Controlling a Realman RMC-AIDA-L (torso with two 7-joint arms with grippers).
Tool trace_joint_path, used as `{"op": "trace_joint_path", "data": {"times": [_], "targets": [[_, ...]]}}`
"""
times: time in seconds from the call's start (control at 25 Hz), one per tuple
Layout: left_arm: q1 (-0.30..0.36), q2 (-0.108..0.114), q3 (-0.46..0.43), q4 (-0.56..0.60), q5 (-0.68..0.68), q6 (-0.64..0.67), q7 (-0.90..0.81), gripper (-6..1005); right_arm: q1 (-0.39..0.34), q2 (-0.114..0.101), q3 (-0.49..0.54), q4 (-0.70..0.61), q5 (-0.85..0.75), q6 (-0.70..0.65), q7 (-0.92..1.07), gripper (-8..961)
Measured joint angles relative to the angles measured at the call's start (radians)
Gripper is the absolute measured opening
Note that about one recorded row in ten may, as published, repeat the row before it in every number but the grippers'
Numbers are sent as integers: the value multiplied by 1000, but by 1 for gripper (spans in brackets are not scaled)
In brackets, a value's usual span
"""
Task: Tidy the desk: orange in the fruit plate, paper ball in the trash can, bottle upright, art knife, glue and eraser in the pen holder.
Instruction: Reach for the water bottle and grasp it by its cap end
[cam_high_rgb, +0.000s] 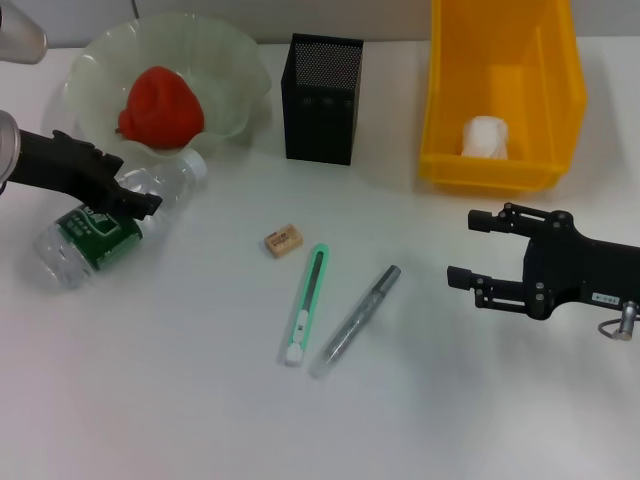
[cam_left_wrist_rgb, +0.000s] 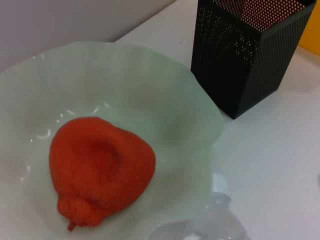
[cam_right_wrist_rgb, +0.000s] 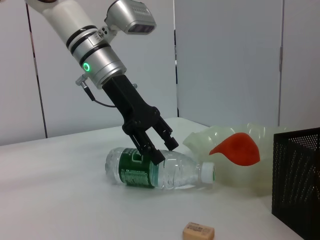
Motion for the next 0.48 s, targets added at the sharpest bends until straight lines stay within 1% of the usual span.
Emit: {"op": "trace_joint_path", "data": {"times": [0.24, 0.48], "targets": [[-8, -3, 1, 0, -36, 31, 8, 794, 1, 0, 0, 0, 1, 1, 0, 751], [-10, -3, 15, -1, -48, 24, 12, 794, 1, 0, 0, 0, 1, 1, 0, 750]]}}
